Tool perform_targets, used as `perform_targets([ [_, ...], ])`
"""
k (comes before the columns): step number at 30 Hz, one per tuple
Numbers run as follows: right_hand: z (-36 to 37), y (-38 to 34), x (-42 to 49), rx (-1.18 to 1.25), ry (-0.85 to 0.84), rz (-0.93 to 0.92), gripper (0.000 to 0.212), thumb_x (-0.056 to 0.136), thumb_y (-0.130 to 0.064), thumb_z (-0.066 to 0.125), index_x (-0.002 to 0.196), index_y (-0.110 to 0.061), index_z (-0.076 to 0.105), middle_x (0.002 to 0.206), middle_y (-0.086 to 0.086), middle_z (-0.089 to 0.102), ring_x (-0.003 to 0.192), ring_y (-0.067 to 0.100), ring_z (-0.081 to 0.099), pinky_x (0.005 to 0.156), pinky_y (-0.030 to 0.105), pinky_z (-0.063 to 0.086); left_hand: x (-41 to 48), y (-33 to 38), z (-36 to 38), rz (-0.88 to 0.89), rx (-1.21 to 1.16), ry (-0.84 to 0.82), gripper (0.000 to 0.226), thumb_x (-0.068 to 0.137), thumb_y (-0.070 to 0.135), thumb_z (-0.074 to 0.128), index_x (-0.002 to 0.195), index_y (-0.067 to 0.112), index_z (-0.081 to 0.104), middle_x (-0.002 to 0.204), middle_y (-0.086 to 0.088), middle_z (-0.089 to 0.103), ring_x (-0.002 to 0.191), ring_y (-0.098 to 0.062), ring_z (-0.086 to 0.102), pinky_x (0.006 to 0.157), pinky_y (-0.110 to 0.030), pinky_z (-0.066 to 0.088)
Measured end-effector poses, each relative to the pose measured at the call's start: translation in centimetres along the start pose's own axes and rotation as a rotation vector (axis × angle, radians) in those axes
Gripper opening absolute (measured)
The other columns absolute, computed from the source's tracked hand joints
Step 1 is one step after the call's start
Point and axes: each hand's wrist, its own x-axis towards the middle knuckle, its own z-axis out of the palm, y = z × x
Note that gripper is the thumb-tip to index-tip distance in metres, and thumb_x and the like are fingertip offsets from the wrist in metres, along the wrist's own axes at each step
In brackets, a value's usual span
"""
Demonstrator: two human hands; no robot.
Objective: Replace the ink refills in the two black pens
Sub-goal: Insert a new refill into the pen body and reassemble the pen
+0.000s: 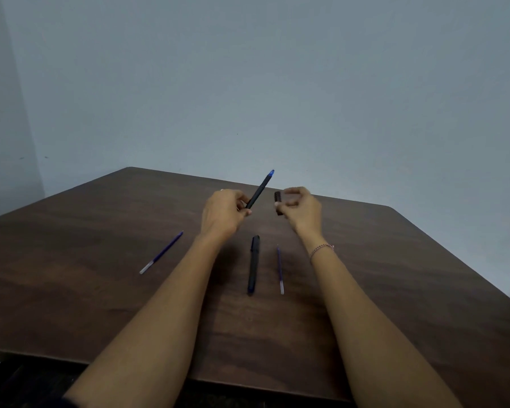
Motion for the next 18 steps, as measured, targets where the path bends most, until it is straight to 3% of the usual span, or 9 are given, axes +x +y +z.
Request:
perform_targets([
  [3,-1.1,0.2,0.7,0.397,0.115,0.114,0.037,0.080,0.000,0.071,0.114,-0.008,0.057,0.094,0.021,0.069,0.082,0.025,0.069,0.076,0.030,0.057,-0.2,0.2,0.0,0.031,0.050,-0.038,0.025,0.079,0.022,0.073,0.104,0.021,0.069,0.091,0.004,0.069,0.083,-0.012,0.061,0.076,-0.029,0.051],
  [7,-2.3,0.2,0.6,0.752,0.219,0.156,0.036,0.080,0.005,0.069,0.113,-0.004,0.058,0.091,0.022,0.068,0.082,0.029,0.070,0.076,0.026,0.058,-0.5,0.4,0.1,0.067,0.097,-0.054,0.023,0.079,0.021,0.073,0.102,0.022,0.069,0.090,0.005,0.068,0.079,-0.010,0.056,0.071,-0.026,0.046],
  [11,-2.6,0.0,0.6,0.861,0.238,0.132,0.037,0.081,0.005,0.068,0.116,0.000,0.056,0.082,0.014,0.067,0.073,0.018,0.069,0.074,0.023,0.058,-0.6,0.6,0.1,0.085,0.118,-0.056,0.021,0.078,0.021,0.074,0.099,0.024,0.071,0.087,0.007,0.068,0.077,-0.009,0.054,0.067,-0.024,0.043],
  [18,-2.4,0.1,0.6,0.865,0.183,0.126,0.037,0.082,0.002,0.068,0.117,-0.002,0.058,0.089,0.017,0.068,0.077,0.018,0.069,0.070,0.020,0.058,-0.9,0.8,0.0,0.112,0.140,-0.056,0.021,0.078,0.021,0.074,0.097,0.028,0.072,0.078,0.012,0.063,0.078,-0.010,0.057,0.069,-0.025,0.046],
])
